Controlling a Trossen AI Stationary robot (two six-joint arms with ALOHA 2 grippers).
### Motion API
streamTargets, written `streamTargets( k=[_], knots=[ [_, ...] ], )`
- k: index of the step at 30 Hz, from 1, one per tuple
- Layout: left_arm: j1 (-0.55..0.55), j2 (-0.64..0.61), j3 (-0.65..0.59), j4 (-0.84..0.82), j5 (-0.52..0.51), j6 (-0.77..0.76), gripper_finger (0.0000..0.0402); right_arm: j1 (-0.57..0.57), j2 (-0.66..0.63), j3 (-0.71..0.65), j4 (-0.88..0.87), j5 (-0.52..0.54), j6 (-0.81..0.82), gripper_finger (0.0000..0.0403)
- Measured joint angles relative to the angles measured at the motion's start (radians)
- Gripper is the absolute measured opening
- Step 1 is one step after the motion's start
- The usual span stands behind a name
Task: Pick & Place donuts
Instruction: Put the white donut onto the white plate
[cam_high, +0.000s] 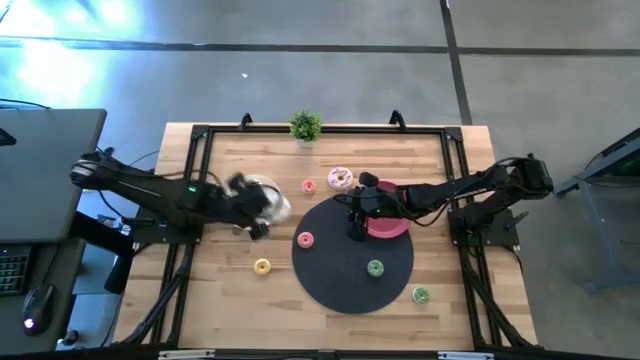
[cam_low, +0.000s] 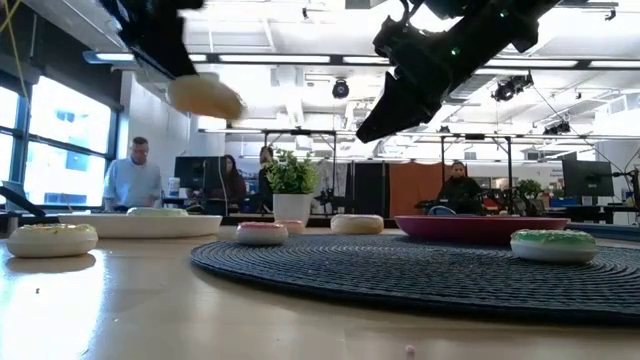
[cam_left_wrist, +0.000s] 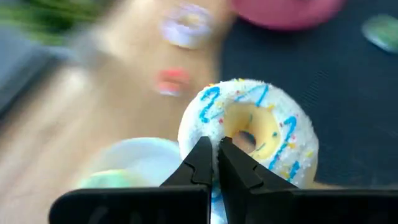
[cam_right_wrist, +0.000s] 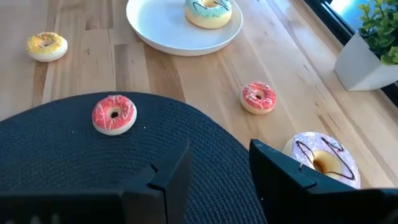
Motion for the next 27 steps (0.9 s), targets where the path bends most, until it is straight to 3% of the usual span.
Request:
streamTargets(
  k=[3,7,11,15,27],
  knots=[
    [0.000,-0.101,-0.068,-0.128,-0.136,-0.079,0.0003,0.000,0.000,0.000,0.005,0.000,0.000,0.0155],
    [0.000,-0.169,-0.244,-0.066,-0.170,-0.180,0.0003,0.000,0.000,0.000,0.006,0.000,0.000,0.0155],
    [0.000,-0.170,-0.439,0.203,-0.144,-0.231,0.0003,-0.001,0.000,0.000,0.016,0.000,0.000,0.0155],
    [0.001,-0.150,-0.573,0.443,-0.190,-0.267,0.0003,-0.001,0.000,0.000,0.022,0.000,0.000,0.0155],
    [0.001,-0.103,-0.639,0.502,-0.173,-0.312,0.0003,-0.001,0.000,0.000,0.039,0.000,0.000,0.0155]
  ],
)
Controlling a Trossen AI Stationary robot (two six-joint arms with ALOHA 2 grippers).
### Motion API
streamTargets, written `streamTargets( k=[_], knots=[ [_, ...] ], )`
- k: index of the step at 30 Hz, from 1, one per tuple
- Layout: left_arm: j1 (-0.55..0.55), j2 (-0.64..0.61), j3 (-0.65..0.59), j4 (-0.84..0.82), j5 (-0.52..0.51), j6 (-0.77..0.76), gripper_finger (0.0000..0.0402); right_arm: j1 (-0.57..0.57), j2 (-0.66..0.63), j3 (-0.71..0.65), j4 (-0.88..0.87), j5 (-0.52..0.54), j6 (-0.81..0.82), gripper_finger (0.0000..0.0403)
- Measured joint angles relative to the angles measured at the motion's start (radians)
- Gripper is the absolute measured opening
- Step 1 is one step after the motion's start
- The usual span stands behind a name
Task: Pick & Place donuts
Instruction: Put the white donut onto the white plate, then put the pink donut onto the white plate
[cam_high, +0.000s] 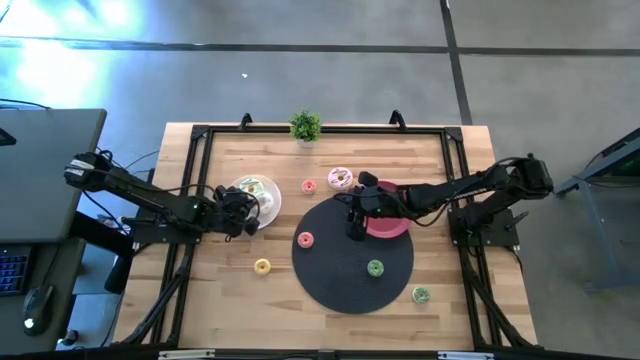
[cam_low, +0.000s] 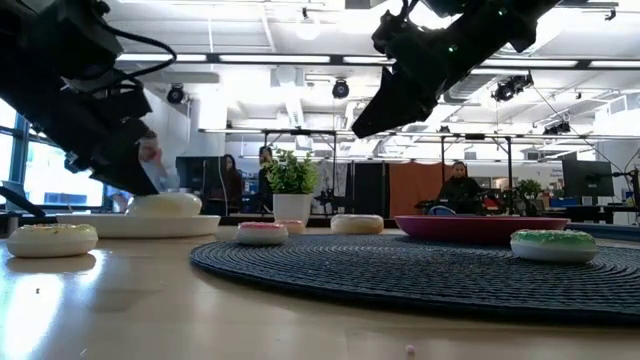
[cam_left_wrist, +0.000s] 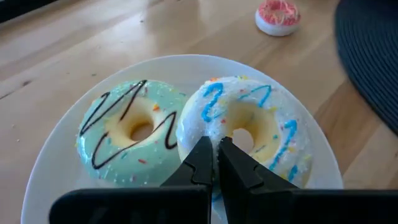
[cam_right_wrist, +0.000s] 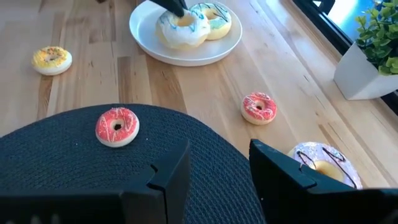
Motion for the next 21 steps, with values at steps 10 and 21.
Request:
streamTargets(
  k=[10,21],
  knots=[
    [0.000,0.059,0.000,0.043,0.026,0.024,0.0066,-0.001,0.000,0.000,0.007,0.024,-0.058,0.0155],
    [0.000,0.047,0.149,-0.079,0.053,0.129,0.0165,-0.113,0.005,0.000,0.064,-0.052,-0.130,0.0207]
  ],
)
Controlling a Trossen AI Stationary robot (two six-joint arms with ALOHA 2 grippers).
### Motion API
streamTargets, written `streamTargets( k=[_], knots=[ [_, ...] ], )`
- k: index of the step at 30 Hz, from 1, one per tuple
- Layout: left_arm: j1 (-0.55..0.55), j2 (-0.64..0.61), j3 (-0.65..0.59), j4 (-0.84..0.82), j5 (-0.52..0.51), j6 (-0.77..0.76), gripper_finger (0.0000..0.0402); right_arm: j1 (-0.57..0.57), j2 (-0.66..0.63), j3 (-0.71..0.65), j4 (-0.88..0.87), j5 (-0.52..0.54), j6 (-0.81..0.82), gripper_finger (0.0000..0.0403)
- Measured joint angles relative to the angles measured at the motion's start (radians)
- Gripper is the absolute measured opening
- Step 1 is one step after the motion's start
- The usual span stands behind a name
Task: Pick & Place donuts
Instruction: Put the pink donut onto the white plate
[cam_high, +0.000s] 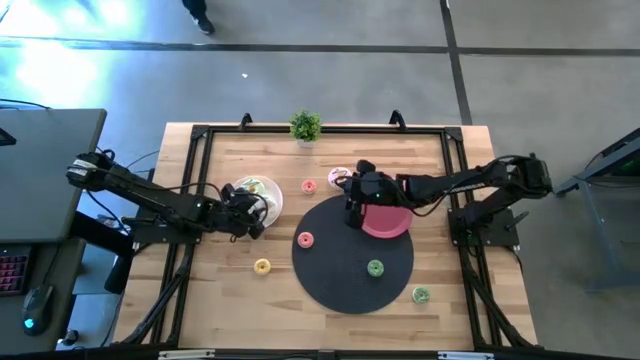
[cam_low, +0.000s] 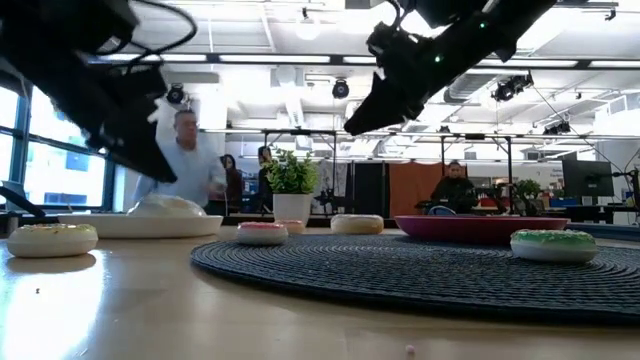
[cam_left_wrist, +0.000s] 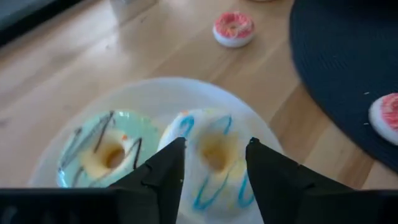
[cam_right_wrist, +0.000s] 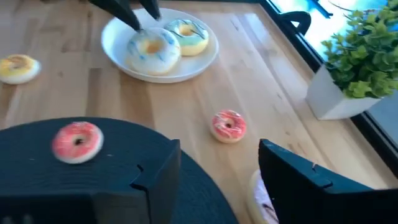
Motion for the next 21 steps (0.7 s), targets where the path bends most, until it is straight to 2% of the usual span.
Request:
streamTargets(
  k=[4,9,15,21],
  knots=[
    [0.000,0.000,0.135,-0.215,-0.025,0.022,0.0168,-0.041,0.057,0.000,0.022,-0.005,-0.006,0.0228],
    [0.000,-0.002,0.286,-0.409,-0.048,0.023,0.0168,-0.088,0.180,0.000,0.025,0.004,-0.001,0.0231],
    [0.000,-0.002,0.397,-0.498,-0.075,0.040,0.0168,-0.145,0.267,0.000,0.026,-0.023,0.023,0.0225],
    [0.000,-0.002,0.440,-0.506,-0.099,0.103,0.0168,-0.185,0.285,0.000,0.039,-0.007,-0.045,0.0212]
  ],
)
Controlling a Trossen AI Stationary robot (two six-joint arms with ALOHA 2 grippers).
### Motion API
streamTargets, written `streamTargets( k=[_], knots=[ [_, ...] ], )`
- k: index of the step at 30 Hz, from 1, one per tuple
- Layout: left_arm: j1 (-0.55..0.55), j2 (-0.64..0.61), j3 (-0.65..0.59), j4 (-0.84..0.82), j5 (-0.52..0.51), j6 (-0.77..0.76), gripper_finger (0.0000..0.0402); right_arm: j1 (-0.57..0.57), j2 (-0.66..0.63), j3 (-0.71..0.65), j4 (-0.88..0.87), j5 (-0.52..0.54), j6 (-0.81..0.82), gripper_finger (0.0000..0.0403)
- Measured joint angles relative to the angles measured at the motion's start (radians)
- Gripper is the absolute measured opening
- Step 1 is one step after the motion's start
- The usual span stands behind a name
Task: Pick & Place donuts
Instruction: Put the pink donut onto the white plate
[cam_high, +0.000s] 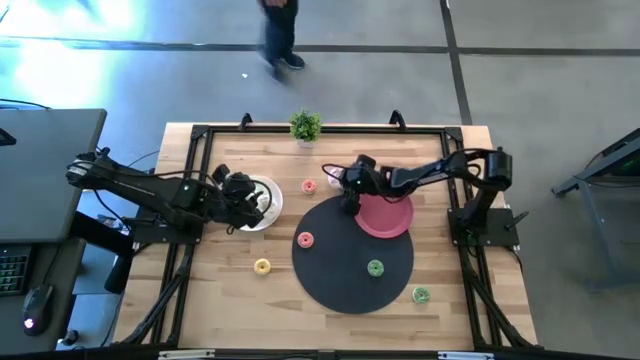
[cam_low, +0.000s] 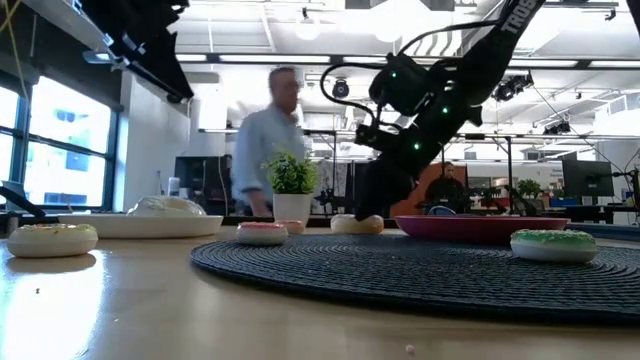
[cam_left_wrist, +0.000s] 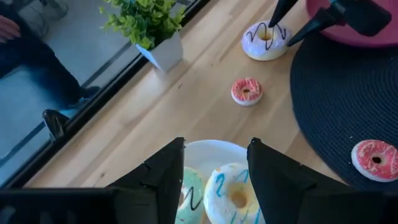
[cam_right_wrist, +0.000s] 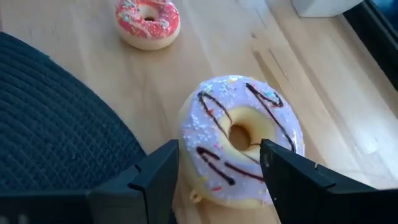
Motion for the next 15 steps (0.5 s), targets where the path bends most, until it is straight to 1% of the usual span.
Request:
streamTargets(
  k=[2,6,7,12,15],
  knots=[
    [0.000,0.000,0.001,-0.003,-0.001,0.006,0.0168,-0.012,0.000,0.000,0.005,-0.021,-0.006,0.0207],
    [0.000,0.000,0.001,-0.023,0.001,0.006,0.0168,-0.041,0.022,0.000,0.017,-0.135,-0.009,0.0197],
    [0.000,0.000,0.001,-0.028,0.003,0.006,0.0168,-0.046,0.033,0.000,0.026,-0.146,-0.012,0.0195],
    [0.000,0.000,0.001,-0.036,0.003,0.005,0.0168,-0.048,0.079,0.001,0.062,-0.127,-0.017,0.0181],
    [0.000,0.000,0.001,-0.036,0.000,0.005,0.0168,-0.042,0.084,0.002,0.062,-0.104,-0.016,0.0155]
  ],
)
